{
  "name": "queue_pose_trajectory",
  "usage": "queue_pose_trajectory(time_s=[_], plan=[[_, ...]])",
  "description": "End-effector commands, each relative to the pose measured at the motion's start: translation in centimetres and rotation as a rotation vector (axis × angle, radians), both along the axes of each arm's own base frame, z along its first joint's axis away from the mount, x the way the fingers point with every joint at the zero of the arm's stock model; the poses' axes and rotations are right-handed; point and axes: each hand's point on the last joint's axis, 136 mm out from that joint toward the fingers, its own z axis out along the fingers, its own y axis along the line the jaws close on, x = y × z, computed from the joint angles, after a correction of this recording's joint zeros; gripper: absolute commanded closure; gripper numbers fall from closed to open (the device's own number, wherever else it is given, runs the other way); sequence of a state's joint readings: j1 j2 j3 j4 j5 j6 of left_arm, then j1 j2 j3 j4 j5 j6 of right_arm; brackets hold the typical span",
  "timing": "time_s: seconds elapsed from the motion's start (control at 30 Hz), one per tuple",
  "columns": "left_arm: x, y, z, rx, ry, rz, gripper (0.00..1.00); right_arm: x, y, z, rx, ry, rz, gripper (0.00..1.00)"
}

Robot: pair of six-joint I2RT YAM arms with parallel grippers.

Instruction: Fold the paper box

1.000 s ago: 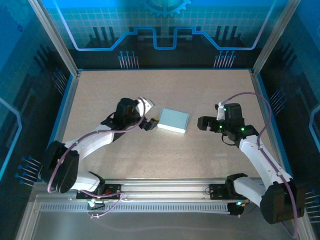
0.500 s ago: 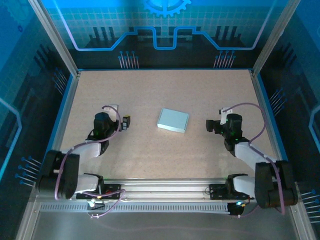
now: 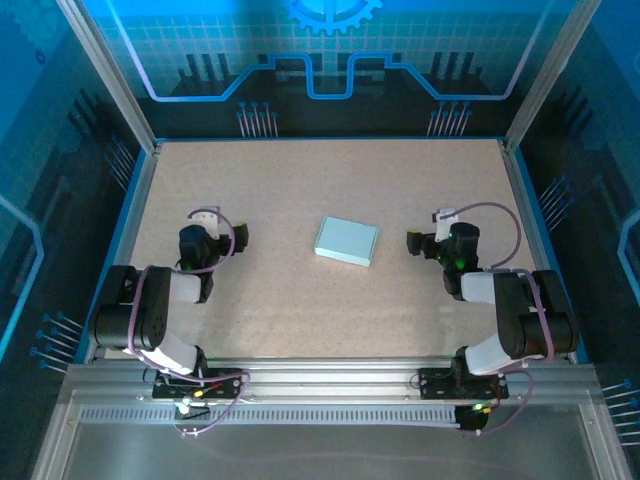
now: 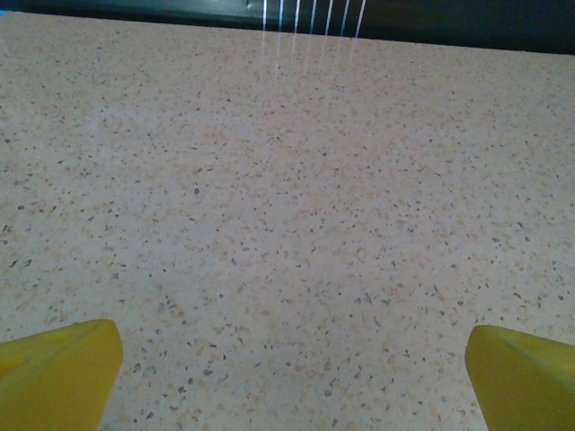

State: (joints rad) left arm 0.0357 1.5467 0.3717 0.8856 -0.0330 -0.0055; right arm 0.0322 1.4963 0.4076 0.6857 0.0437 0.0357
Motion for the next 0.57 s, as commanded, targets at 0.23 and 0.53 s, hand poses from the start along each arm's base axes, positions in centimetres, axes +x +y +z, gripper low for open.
queue_pose_trajectory(time_s=[0.23, 0.53], plan=[[0.62, -1.14, 1.1, -0.01, -0.04, -0.048, 0.01, 1.31, 0.49, 2.22, -0.023, -0.092, 0.022, 0.0], [0.63, -1.2, 1.09, -0.006, -0.039, -0.048, 0.01, 1.28, 0.54, 2.16, -0.033, -0.092, 0.021, 0.0]])
